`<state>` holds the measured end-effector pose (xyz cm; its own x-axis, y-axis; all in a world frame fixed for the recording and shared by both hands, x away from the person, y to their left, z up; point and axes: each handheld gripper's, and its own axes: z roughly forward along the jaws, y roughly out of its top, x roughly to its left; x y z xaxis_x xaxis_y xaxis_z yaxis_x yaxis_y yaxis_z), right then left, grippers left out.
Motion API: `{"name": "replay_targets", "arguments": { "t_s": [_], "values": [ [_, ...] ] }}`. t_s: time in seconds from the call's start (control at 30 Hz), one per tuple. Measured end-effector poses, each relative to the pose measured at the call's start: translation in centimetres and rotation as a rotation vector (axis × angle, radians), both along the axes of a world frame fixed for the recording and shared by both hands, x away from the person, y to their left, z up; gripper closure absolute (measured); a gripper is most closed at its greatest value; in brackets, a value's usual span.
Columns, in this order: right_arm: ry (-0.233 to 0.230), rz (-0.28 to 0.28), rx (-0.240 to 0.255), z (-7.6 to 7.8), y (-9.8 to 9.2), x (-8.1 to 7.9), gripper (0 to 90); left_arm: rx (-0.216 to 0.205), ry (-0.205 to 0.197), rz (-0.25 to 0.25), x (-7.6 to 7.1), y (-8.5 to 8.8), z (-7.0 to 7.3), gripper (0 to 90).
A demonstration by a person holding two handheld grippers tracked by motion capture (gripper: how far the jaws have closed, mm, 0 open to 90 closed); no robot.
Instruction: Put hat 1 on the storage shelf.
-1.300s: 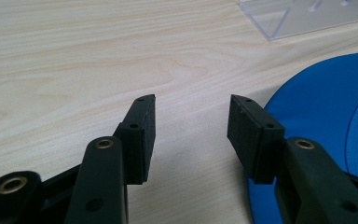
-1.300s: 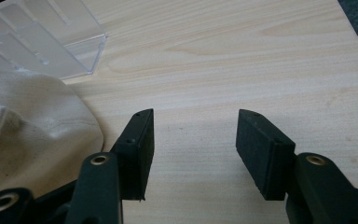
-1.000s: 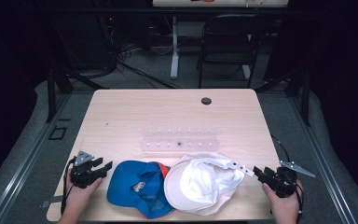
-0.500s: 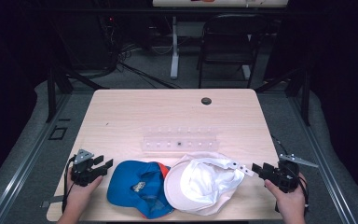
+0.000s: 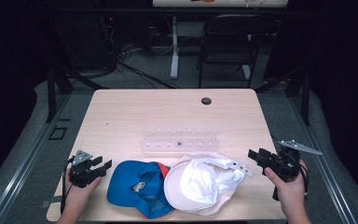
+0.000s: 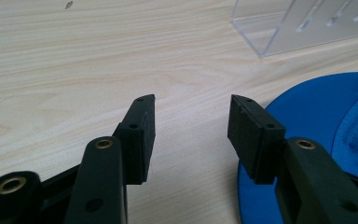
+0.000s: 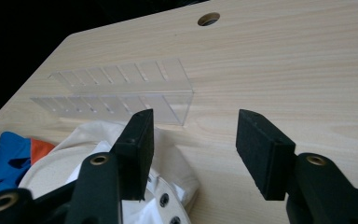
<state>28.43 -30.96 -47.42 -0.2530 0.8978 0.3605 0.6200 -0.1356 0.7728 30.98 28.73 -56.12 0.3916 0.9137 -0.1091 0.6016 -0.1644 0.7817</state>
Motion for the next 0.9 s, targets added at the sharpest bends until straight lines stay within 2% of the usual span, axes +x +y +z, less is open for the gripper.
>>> {"name": "replay_targets", "arguments": {
  "t_s": [0.13,0.2,0.23,0.27,0.33,0.37,0.43,0.5,0.6,0.63,0.67,0.7,0.77,0.83,0.9],
  "values": [
    [0.08,0.022,-0.011,0.7,0.6,0.9,55.4,0.004,0.005,-0.004,-0.1,0.1,-0.1,51.8],
    [0.129,0.048,-0.003,1.1,0.8,1.3,56.1,0.001,-0.001,0.001,-0.2,0.1,-0.1,51.8],
    [0.16,0.081,-0.027,1.5,1.1,1.8,56.3,0.003,0.002,0.001,-0.3,0.3,0.0,51.7],
    [0.16,0.081,-0.027,1.5,1.1,1.8,56.3,0.003,0.002,0.001,-0.3,0.3,0.0,51.7],
    [0.176,0.103,-0.061,1.8,1.5,2.1,56.2,-0.001,0.0,0.007,-0.4,0.4,0.0,51.6],
    [0.202,0.131,-0.101,2.1,1.9,2.4,56.2,0.002,0.007,0.01,-0.5,0.5,0.0,51.6],
    [0.211,0.144,-0.118,2.2,2.0,2.6,56.2,-0.004,0.001,0.011,-0.5,0.6,0.0,51.6],
    [0.254,0.189,-0.16,2.3,2.4,2.9,56.2,0.0,0.0,0.01,-0.6,0.6,0.0,51.6],
    [0.276,0.206,-0.175,2.1,2.5,3.0,56.2,0.001,0.001,0.01,-0.6,0.7,0.0,51.6],
    [0.304,0.223,-0.185,1.9,2.6,3.2,56.2,0.0,0.001,0.012,-0.6,0.7,0.0,51.6],
    [0.304,0.223,-0.185,1.9,2.6,3.2,56.2,-0.002,0.0,0.012,-0.5,0.6,0.0,51.6],
    [0.325,0.23,-0.194,1.7,2.7,3.3,56.2,-0.003,0.0,0.012,-0.5,0.6,0.0,51.6],
    [0.331,0.234,-0.198,1.5,2.7,3.4,56.2,0.006,0.011,0.007,-0.5,0.5,0.0,51.6],
    [0.385,0.249,-0.192,1.1,2.8,3.6,55.0,0.003,0.002,0.006,-0.4,0.4,-0.1,51.6],
    [0.403,0.257,-0.195,1.0,2.8,3.6,54.6,0.001,0.001,0.005,-0.4,0.4,-0.1,51.6]
  ]
}}
